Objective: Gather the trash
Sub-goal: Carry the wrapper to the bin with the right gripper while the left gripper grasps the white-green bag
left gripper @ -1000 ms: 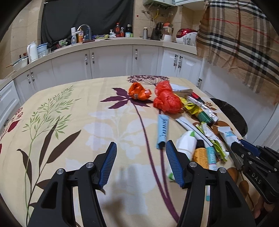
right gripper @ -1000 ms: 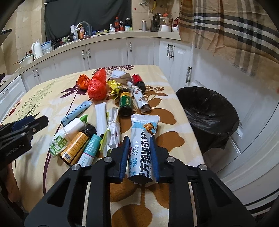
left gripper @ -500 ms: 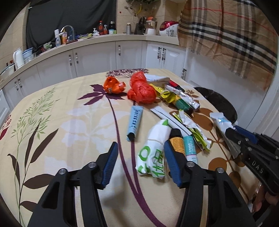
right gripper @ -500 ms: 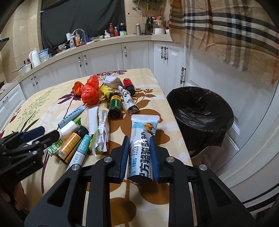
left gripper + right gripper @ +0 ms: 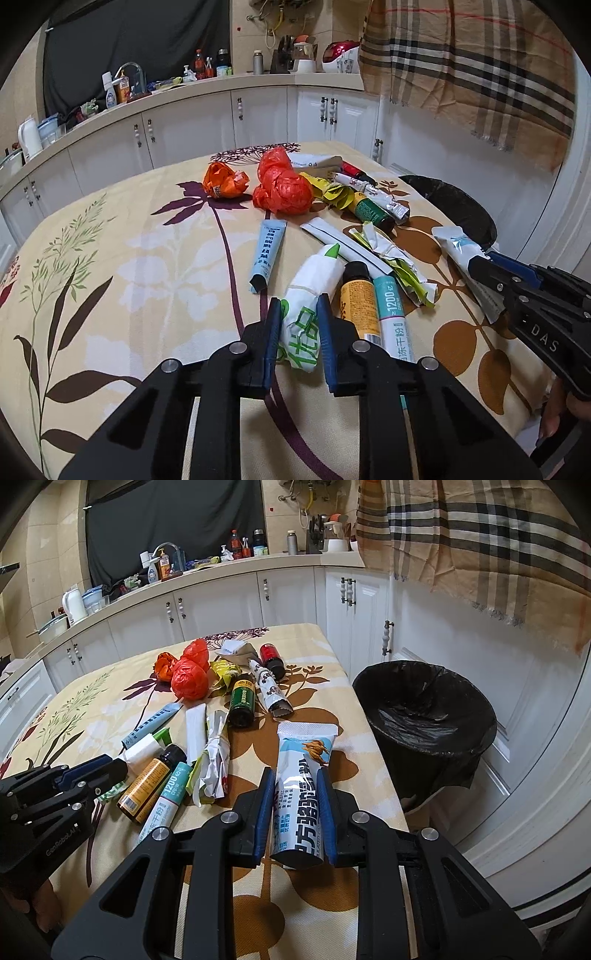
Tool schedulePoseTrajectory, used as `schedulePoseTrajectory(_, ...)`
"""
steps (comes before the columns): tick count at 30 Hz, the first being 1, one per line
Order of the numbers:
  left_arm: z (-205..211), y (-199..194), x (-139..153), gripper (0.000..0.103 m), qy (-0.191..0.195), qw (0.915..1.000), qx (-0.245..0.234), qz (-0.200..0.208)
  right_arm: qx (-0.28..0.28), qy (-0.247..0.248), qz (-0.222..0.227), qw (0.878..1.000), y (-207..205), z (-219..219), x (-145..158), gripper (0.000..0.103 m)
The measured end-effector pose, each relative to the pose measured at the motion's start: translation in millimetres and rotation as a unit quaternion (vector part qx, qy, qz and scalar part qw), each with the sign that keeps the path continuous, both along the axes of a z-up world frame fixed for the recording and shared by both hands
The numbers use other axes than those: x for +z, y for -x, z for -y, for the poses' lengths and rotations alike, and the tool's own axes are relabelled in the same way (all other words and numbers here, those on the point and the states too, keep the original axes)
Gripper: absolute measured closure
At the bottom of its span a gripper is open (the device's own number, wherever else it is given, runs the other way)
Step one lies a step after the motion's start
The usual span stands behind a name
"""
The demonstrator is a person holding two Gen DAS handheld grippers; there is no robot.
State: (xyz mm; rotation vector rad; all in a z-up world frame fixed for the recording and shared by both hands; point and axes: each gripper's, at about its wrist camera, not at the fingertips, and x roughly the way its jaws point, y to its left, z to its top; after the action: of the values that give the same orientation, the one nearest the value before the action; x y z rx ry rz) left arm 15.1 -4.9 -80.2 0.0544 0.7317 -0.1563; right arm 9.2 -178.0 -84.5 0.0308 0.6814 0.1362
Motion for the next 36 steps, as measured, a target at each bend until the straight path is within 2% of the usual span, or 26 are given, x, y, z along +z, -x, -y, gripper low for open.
schedulePoseTrajectory(9,-7.8,2.4,9.7,0.082,0.011,0.9997,0.019,0.013,-0.002,0.000,0.007,1.000,1.0,0.5,3.5,0.081)
schedulePoseTrajectory(19,4.9,-9.0,44.5,0.082,0.020,0.9976,0.019,0.063,-0.021,0.007,0.041,0.999,-7.1,19.3,27.1,0.081)
schedulePoseTrajectory(26,36.2,-46.3,68.2,0.082,0.042,0.9953,0.009,0.086,-0.053,0.029,0.079,0.995,-31.6,45.7,46.5,0.081)
schedulePoseTrajectory(33,84.5,-89.6,80.8,0.082,0.052,0.9933,-0.025,0.100,-0.087,0.042,0.097,0.991,-66.7,76.0,53.0,0.081)
schedulePoseTrajectory(34,94.4,-98.4,80.7,0.083,0.051,0.9932,-0.030,0.100,-0.092,0.043,0.098,0.990,-71.9,79.8,52.5,0.081)
schedulePoseTrajectory(35,100.5,-103.3,80.4,0.090,0.050,0.9932,-0.033,0.100,-0.097,0.045,0.097,0.989,-79.4,85.0,51.4,0.081)
schedulePoseTrajectory(36,108.7,-110.2,79.8,0.090,0.046,0.9934,-0.037,0.099,-0.102,0.045,0.097,0.989,-85.1,89.1,50.4,0.081)
